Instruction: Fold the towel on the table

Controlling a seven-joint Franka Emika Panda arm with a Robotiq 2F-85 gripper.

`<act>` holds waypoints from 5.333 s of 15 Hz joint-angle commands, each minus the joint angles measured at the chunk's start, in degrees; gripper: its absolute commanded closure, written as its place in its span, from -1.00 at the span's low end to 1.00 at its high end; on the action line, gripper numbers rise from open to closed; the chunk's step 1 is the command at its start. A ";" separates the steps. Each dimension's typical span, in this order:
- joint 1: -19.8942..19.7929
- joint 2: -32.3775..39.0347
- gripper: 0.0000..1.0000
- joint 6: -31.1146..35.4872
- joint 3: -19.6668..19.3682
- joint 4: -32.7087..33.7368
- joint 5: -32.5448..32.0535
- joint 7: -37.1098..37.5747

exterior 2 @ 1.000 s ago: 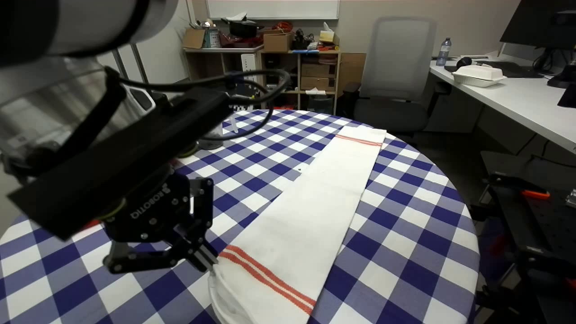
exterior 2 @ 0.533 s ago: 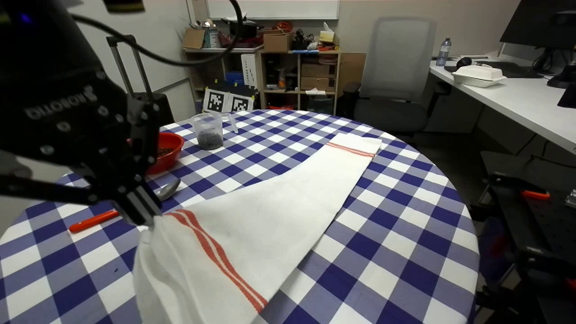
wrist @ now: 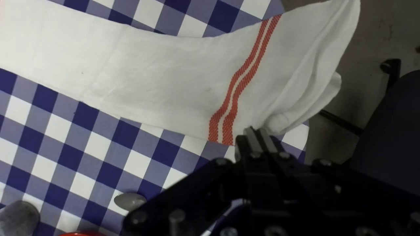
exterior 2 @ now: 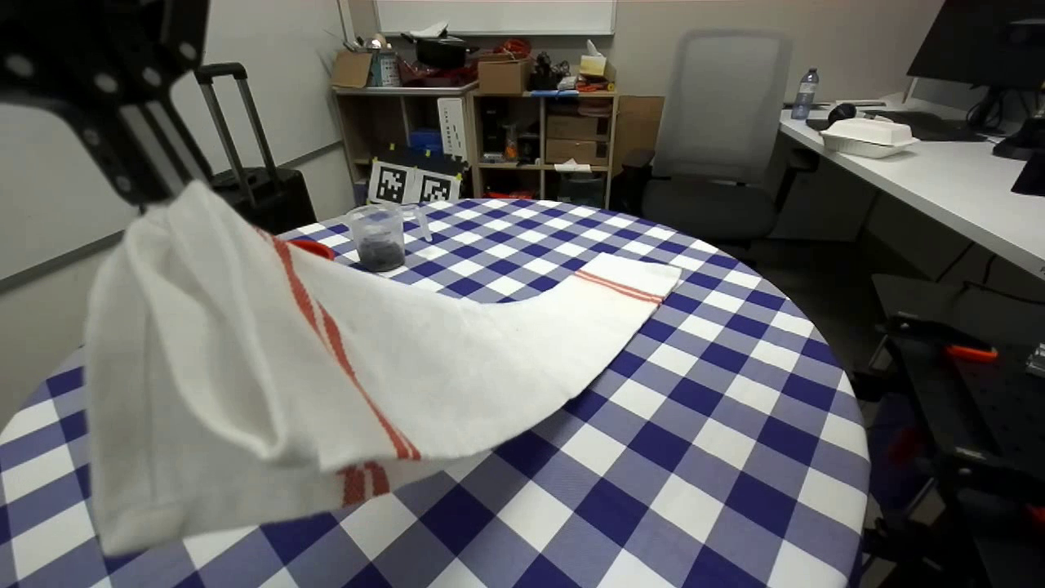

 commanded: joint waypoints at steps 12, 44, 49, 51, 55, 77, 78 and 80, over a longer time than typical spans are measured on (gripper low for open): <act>-8.33 -9.60 0.99 -5.20 -1.63 -4.12 -1.26 -9.82; -25.10 -26.50 0.99 -4.17 -12.73 -33.62 -34.08 -23.52; -25.72 -25.67 0.99 -4.71 -13.02 -34.33 -37.36 -23.48; -25.19 -24.57 0.99 -4.95 -12.36 -34.49 -36.97 -23.21; -23.38 -22.52 0.99 -4.98 -10.02 -35.33 -34.84 -22.84; -17.74 -5.50 0.99 -1.01 -4.99 -25.19 -15.48 -24.21; -18.18 -5.00 0.99 -0.87 -5.27 -24.51 -14.77 -24.44; -18.94 -5.12 0.99 -0.93 -5.90 -24.10 -14.71 -25.72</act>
